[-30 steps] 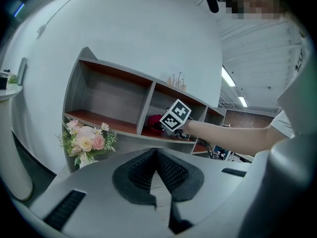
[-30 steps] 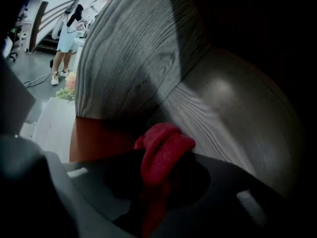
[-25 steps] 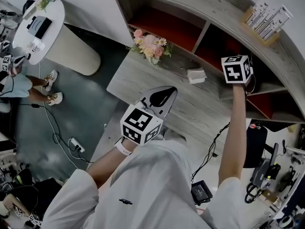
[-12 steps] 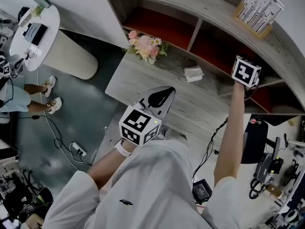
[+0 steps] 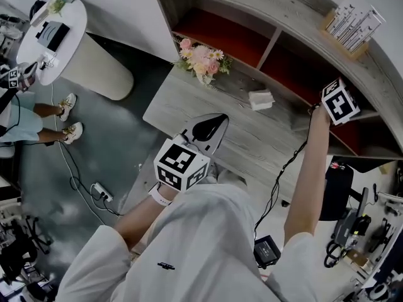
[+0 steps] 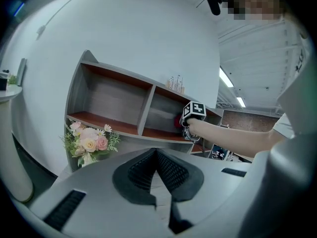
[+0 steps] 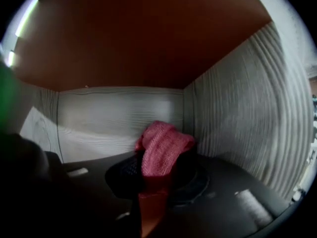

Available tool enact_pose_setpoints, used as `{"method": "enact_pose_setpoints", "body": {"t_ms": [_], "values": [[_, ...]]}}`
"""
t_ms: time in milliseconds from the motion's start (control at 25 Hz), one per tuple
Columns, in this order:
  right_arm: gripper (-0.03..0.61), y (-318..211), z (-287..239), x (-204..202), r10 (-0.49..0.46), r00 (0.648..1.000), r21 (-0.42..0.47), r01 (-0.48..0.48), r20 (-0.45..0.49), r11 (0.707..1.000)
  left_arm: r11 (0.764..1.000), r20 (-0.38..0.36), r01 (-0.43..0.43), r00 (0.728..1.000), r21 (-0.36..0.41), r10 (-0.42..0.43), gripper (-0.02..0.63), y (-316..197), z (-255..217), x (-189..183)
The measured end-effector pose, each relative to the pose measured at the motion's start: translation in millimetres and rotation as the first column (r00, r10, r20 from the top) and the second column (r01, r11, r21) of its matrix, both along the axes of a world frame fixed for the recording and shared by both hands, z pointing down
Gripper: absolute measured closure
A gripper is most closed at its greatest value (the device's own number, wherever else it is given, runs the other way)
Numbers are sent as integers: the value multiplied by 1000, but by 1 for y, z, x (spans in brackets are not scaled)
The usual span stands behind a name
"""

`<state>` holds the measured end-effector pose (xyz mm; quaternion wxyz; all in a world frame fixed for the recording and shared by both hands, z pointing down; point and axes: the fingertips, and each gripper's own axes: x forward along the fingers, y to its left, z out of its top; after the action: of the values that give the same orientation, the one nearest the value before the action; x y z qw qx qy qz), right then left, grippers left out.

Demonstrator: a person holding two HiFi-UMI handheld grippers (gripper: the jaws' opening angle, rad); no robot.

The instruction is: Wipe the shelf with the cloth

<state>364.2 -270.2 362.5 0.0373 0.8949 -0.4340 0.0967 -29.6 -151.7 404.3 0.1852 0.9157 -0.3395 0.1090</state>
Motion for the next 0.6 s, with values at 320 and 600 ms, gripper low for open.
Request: {"method": "enact_pose_setpoints", "body": {"t_ms": [320, 600], "values": [[480, -26, -6, -36, -194, 966, -82, 182, -173, 980, 1000, -3, -4, 1000, -1, 4, 612, 2, 1, 6], [480, -60, -11, -93, -355, 904, -90, 343, -240, 935, 1000, -5, 17, 1000, 11, -17, 612, 0, -4, 2]]}}
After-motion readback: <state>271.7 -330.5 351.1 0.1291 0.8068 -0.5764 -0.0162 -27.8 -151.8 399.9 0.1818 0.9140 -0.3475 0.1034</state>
